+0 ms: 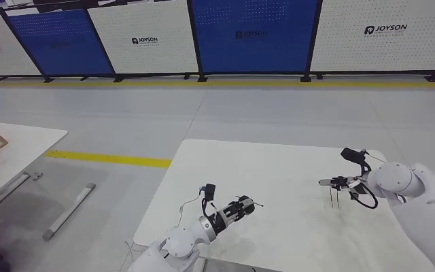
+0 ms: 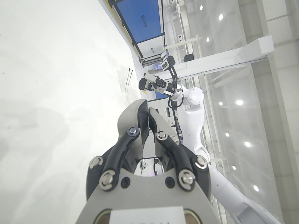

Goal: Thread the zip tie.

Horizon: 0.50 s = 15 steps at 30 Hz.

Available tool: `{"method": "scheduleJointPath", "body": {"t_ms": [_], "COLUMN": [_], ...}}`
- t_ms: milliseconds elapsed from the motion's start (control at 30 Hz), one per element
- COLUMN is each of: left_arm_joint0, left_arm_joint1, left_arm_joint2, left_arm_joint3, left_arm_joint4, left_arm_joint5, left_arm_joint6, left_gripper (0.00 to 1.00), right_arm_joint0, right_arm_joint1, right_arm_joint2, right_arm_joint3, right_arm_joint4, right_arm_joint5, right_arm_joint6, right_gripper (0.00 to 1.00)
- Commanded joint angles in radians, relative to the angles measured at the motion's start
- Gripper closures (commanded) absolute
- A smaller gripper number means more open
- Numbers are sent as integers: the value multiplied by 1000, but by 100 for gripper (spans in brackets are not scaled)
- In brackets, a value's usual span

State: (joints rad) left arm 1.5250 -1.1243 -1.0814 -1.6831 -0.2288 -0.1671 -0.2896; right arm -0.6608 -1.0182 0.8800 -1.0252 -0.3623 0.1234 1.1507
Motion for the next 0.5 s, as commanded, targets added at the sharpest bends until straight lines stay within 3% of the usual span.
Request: {"method": "scheduleJointPath", "body": {"t_ms": [0, 33, 100, 200, 367, 467], "left_arm_joint0": [0, 0, 0, 0, 0, 0], "left_arm_joint1": [0, 0, 0, 0, 0, 0], "left_arm_joint2": [0, 0, 0, 0, 0, 0], "left_arm_joint3": [0, 0, 0, 0, 0, 0], "left_arm_joint4": [0, 0, 0, 0, 0, 0], "left_arm_joint5": [0, 0, 0, 0, 0, 0], "left_arm_joint6": [0, 0, 0, 0, 0, 0], "left_gripper": [100, 100, 100, 100, 100, 100], "right_arm_joint0": [8, 13, 24, 42, 63, 74], "right_arm_joint1": [-3, -5, -9, -17, -31, -39], "right_arm_joint2": [-5, -7, -15, -32, -50, -61], "right_arm_joint3": [14, 19, 33, 49, 81, 105], "right_arm_joint4": [-2, -3, -12, -31, -33, -36], "right_arm_joint5": [-1, 1, 7, 38, 43, 49], "right_arm_joint6": [8, 13, 28, 51, 62, 69], "right_gripper": [6, 15, 22, 29, 38, 50]}}
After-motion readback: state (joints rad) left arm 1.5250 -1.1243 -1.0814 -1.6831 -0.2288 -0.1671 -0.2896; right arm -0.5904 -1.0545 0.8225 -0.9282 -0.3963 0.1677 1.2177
